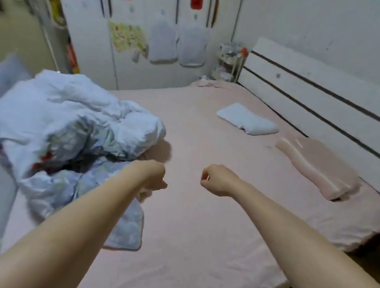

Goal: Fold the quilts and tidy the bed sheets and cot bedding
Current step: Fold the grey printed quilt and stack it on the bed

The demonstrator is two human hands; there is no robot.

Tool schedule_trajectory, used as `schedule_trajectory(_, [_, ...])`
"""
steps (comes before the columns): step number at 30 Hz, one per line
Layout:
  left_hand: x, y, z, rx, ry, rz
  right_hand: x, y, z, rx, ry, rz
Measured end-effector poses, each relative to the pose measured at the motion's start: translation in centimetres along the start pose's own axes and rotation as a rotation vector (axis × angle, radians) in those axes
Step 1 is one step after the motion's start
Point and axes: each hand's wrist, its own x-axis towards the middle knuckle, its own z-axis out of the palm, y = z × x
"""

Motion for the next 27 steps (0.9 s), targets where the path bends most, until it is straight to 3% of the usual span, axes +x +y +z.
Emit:
schedule_trajectory(8, [2.1, -13.4, 4.6, -0.247, -0.082, -0.361, 13.7, -11.6, 3.6, -0.117, -0.127, -0.322])
schedule_trajectory(17, [8.4, -27.8, 14.3, -0.511, 0.045, -0.679, 25.7, -20.7, 12.2, -0.21, -0.191, -0.43])
schedule_trajectory(20, [12.0, -30.1, 18.7, -0.629, 0.102, -0.807, 31.0, -22.2, 16.0, -0.288, -0.192, -0.464])
schedule_trajectory(23, [15.2, -31.6, 24.0, -0.744, 0.262, -1.019, 36.0, -23.2, 21.0, -0.346, -0.222, -0.496])
schedule_trajectory(27, [18.2, -32.2, 32.4, -0.999, 0.213, -1.291, 40.3, -23.3, 28.5, -0.294, -0.258, -0.472])
